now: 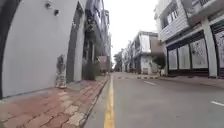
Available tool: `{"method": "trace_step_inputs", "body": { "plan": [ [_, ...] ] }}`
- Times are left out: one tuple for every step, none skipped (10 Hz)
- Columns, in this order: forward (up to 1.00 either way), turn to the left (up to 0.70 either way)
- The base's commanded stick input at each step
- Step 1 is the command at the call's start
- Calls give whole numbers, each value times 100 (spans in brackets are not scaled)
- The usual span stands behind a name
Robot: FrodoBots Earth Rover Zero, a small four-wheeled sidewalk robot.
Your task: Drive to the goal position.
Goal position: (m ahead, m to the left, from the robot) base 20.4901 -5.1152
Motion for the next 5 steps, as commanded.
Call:
{"method": "trace_step_inputs", "body": {
  "plan": [
    [48,0],
    [48,0],
    [48,0],
    [48,0],
    [48,0]
  ]
}}
